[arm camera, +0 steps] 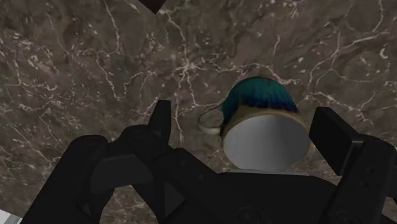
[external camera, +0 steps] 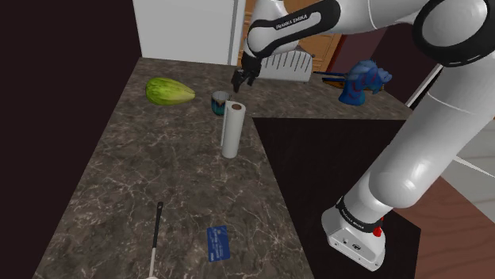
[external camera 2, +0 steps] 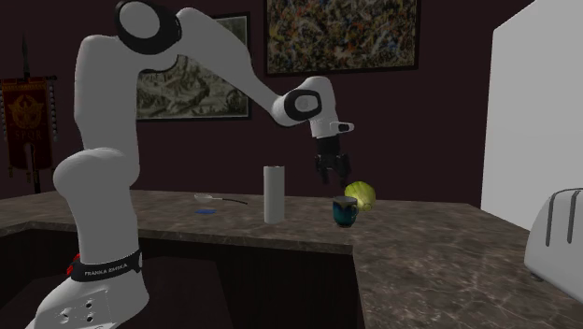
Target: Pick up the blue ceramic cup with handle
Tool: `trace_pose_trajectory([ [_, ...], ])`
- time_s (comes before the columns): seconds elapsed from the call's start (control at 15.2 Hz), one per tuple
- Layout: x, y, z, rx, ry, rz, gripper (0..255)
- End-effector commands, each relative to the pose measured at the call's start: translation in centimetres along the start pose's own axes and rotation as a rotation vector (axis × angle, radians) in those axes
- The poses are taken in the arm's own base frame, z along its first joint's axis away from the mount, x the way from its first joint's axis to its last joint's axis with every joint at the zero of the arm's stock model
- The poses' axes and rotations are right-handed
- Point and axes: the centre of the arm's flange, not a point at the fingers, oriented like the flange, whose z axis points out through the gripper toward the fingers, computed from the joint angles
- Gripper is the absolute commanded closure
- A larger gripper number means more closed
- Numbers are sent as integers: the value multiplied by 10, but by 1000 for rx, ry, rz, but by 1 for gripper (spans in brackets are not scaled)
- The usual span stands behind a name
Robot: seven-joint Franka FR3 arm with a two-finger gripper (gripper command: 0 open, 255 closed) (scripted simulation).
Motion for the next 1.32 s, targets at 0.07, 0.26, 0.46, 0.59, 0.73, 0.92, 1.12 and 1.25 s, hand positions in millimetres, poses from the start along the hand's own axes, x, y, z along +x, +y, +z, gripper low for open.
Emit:
trace_pose_trajectory([
  [0.07,27,5,28,7,10,7,0],
  [0.26,55,11,55,14,19,14,0],
  [0.46,63,13,69,16,22,16,0],
  [0.59,61,12,79,16,22,16,0],
  [0.73,59,12,90,16,22,16,0],
  [0.92,57,11,103,16,22,16,0],
  [1.12,57,11,103,16,22,16,255],
  [1.25,57,12,103,16,22,16,255],
])
